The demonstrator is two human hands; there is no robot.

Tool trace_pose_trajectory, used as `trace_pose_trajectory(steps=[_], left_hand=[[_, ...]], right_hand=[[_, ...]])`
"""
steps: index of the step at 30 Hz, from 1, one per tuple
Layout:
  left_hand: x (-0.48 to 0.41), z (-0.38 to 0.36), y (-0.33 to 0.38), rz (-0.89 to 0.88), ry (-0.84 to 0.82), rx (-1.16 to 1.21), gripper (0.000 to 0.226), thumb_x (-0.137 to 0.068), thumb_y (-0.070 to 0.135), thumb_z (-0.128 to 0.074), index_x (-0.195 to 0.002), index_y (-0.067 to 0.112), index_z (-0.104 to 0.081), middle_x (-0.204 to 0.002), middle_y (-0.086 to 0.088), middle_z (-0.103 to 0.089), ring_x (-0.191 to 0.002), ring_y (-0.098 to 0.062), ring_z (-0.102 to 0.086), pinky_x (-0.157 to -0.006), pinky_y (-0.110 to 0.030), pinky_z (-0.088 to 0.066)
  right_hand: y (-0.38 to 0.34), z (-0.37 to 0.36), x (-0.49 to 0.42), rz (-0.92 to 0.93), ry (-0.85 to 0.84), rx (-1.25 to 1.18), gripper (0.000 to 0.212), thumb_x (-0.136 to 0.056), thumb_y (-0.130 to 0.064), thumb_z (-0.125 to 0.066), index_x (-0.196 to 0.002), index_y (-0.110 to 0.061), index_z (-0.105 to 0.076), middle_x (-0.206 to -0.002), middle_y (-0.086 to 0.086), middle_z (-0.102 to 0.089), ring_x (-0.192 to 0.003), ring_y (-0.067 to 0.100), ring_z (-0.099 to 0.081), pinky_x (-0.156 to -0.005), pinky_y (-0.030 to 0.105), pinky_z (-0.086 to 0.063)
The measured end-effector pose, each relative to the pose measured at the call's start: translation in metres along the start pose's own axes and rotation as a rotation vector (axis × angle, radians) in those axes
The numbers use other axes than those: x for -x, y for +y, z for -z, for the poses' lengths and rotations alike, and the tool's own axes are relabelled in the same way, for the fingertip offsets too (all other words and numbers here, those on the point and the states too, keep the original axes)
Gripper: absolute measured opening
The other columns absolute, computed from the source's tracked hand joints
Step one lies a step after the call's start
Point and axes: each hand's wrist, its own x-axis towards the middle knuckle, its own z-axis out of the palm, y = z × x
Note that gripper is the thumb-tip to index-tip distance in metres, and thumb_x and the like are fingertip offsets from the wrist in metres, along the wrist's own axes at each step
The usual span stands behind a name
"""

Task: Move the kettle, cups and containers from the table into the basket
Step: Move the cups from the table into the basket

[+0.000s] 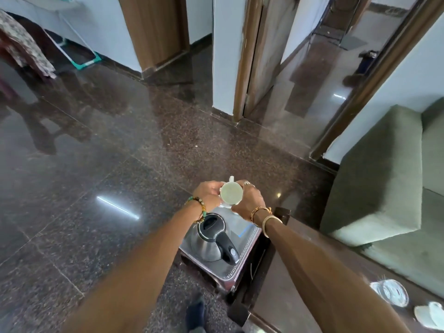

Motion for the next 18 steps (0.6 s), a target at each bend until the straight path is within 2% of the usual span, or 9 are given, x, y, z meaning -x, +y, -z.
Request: trace_pose_trajectory(steps=[2, 5, 9, 14, 18], left_hand=[[-0.016, -0.007, -0.004, -0.01, -0.023, -0.05, 0.045, -0.068, -0.003, -0.073, -0.104, 0.023, -0.069, -0.097, -0.006, -0.073, -0.088, -0.015, -0.064, -0.077, -0.026, -0.052], [-0.034, -0.024, -0.008, -0.006, -0.056, -0.076, 0.041, -0.074, -0.002, -0.067, -0.11, 0.018, -0.07, -0.106, -0.008, -0.072, -0.094, -0.019, -0.064, -0.084, -0.03, -0.052], [-0.051, -0.057, -0.012, 0.018, -0.109, -0.112, 0.039, -0.079, -0.004, -0.06, -0.113, 0.013, -0.069, -0.104, -0.013, -0.073, -0.101, -0.028, -0.067, -0.087, -0.039, -0.056], [-0.066, -0.094, -0.024, 0.103, -0.125, -0.155, 0.047, -0.079, -0.004, -0.053, -0.119, 0.016, -0.066, -0.106, -0.009, -0.072, -0.102, -0.023, -0.065, -0.081, -0.028, -0.054], [-0.078, -0.126, -0.048, 0.216, -0.133, -0.184, 0.049, -0.078, 0.003, -0.055, -0.124, 0.022, -0.061, -0.111, -0.004, -0.069, -0.105, -0.022, -0.062, -0.088, -0.03, -0.053]], right_hand=[[0.011, -0.008, -0.008, -0.046, 0.016, -0.019, 0.057, -0.066, -0.015, -0.08, -0.118, -0.022, -0.059, -0.112, 0.003, -0.067, -0.102, 0.026, -0.063, -0.075, 0.025, -0.044], [0.028, -0.013, -0.013, -0.105, 0.036, -0.017, 0.057, -0.066, -0.019, -0.08, -0.119, -0.024, -0.058, -0.113, 0.001, -0.066, -0.102, 0.025, -0.064, -0.074, 0.024, -0.042], [0.057, -0.009, -0.016, -0.17, 0.022, 0.006, 0.061, -0.064, -0.019, -0.08, -0.12, -0.026, -0.058, -0.114, 0.001, -0.066, -0.102, 0.025, -0.064, -0.075, 0.025, -0.044], [0.095, -0.008, -0.021, -0.213, -0.014, 0.063, 0.062, -0.065, -0.02, -0.079, -0.123, -0.025, -0.057, -0.112, 0.004, -0.067, -0.103, 0.027, -0.065, -0.078, 0.029, -0.05], [0.13, -0.028, -0.023, -0.218, -0.057, 0.112, 0.062, -0.069, -0.024, -0.078, -0.126, -0.021, -0.055, -0.113, 0.005, -0.066, -0.107, 0.027, -0.061, -0.087, 0.037, -0.054]])
